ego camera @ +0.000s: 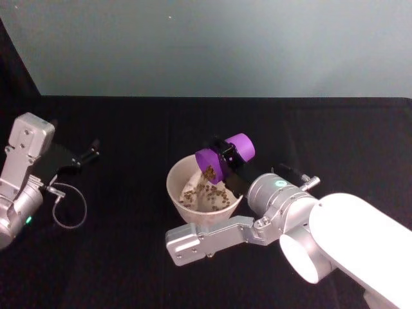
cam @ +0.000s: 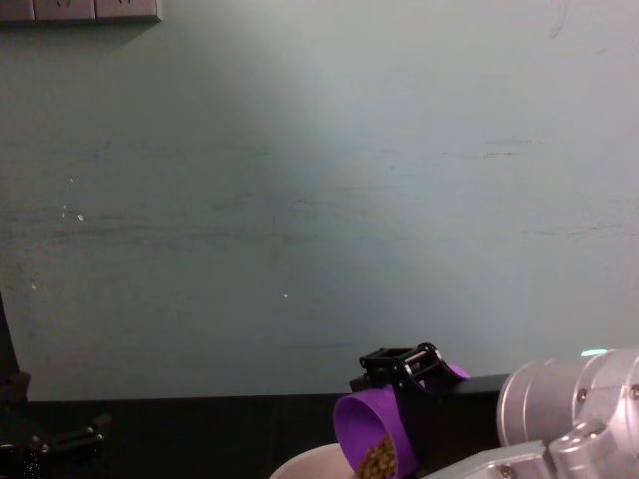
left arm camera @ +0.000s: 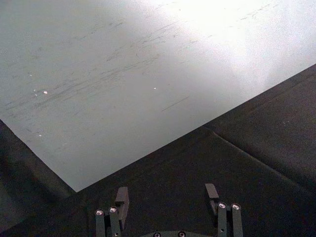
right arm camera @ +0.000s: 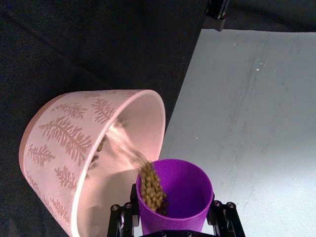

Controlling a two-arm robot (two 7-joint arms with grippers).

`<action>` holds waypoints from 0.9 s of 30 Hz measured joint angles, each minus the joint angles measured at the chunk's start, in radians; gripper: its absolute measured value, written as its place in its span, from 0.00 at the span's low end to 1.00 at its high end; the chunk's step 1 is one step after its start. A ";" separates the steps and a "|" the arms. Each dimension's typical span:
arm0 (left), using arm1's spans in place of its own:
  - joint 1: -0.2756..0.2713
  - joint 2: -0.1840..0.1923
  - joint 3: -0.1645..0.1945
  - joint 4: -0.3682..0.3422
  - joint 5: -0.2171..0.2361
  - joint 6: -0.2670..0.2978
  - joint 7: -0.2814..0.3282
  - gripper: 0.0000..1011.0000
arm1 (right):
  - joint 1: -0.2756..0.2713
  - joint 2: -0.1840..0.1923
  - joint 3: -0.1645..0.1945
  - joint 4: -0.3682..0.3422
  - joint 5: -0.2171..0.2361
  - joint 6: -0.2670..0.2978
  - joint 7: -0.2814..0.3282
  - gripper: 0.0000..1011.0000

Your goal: Pick up the cup and pour the mung beans from the cup into the bowl.

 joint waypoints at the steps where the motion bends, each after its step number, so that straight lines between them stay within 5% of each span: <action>1: 0.000 0.000 0.000 0.000 0.000 0.000 0.000 0.99 | -0.002 -0.001 0.001 0.000 -0.005 -0.002 0.002 0.73; 14: 0.000 0.000 0.000 0.000 0.000 0.000 0.000 0.99 | -0.007 -0.005 -0.009 -0.004 -0.075 -0.014 0.023 0.73; 27: 0.000 0.000 0.000 0.000 0.000 0.000 0.000 0.99 | 0.008 0.000 -0.064 -0.025 -0.222 -0.009 0.076 0.73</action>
